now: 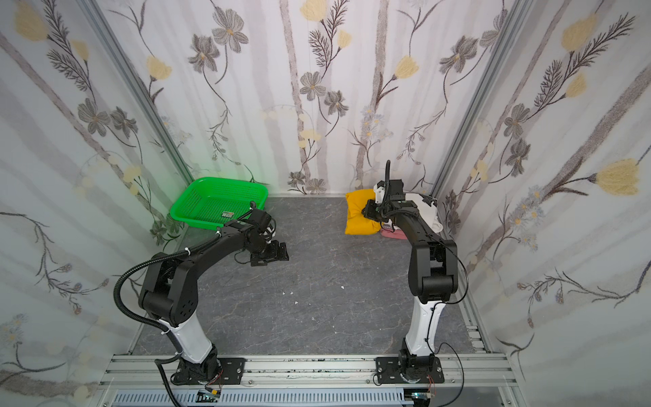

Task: Fold and stack the t-shirts
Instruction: 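Lift the yellow shirt with the right gripper while the left gripper releases and withdraws, then carry the yellow shirt with the right gripper onto the folded shirt stack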

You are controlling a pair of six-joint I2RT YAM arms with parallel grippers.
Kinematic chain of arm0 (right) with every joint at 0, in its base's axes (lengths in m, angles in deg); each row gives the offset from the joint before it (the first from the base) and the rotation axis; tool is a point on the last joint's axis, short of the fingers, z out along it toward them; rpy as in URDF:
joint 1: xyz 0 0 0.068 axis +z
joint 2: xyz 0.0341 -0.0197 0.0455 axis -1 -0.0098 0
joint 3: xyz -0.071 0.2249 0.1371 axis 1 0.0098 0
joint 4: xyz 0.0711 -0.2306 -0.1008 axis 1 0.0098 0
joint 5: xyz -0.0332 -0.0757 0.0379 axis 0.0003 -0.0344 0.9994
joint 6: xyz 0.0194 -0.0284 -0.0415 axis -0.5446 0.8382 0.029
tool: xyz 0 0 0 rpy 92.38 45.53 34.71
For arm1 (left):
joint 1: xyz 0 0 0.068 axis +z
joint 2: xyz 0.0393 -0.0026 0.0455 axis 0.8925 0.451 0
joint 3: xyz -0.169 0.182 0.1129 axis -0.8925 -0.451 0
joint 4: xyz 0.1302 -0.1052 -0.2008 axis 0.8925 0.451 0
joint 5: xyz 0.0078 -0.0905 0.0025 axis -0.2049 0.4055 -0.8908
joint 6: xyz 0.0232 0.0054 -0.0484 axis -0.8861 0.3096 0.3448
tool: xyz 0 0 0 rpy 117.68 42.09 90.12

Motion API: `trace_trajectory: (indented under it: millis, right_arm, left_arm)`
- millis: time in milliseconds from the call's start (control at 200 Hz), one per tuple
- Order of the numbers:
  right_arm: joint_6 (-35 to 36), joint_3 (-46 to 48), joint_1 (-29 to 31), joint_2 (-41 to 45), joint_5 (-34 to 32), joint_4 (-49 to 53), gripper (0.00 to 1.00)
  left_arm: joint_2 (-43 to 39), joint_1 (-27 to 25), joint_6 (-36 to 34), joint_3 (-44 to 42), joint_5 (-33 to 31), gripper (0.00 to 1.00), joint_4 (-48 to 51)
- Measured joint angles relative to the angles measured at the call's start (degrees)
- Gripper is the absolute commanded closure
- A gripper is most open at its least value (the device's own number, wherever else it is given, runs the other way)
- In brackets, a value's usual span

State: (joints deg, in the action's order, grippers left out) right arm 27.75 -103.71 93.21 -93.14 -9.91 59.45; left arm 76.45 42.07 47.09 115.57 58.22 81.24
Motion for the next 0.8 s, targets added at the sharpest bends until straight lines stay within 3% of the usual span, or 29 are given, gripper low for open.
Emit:
trace_trajectory:
  millis: [330,435,500,545,565,605,640,729,799]
  right_arm:
    - [6.43,-31.61,-10.64,-16.85,1.46,13.18,1.00]
    - [6.51,-35.82,-13.70,-20.37,2.36,14.91,1.00]
    - [6.54,-36.50,-15.50,-22.08,3.10,16.09,0.94]
    - [6.64,-36.65,-16.46,-23.26,3.19,16.52,0.82]
    - [6.78,-36.70,-16.90,-23.89,3.23,16.74,0.71]
    - [6.80,-36.81,-17.62,-25.05,3.34,17.53,0.39]
    - [6.84,-36.81,-18.05,-25.77,3.26,18.36,0.24]
    - [6.93,-36.81,-18.80,-26.27,2.16,20.24,0.01]
    - [6.97,-36.83,-19.02,-25.27,0.55,20.52,0.00]
  left_arm:
    - [-1.33,1.53,0.15,-2.25,-0.02,0.09,-0.57]
    - [-1.49,1.81,0.15,-2.29,-0.02,0.09,-0.87]
    - [-1.49,1.84,0.15,-2.29,-0.02,0.09,-1.01]
    - [-1.46,1.84,0.15,-2.29,-0.02,0.09,-1.01]
    - [-1.44,1.84,0.15,-2.29,-0.02,0.09,-1.03]
    - [-1.38,1.84,0.15,-2.29,0.00,0.09,-1.05]
    - [-1.33,1.84,0.15,-2.29,0.00,0.09,-1.11]
    - [-1.27,1.84,0.17,-2.29,0.00,0.09,-1.22]
    - [-1.27,1.84,0.20,-2.29,0.00,0.09,-1.29]
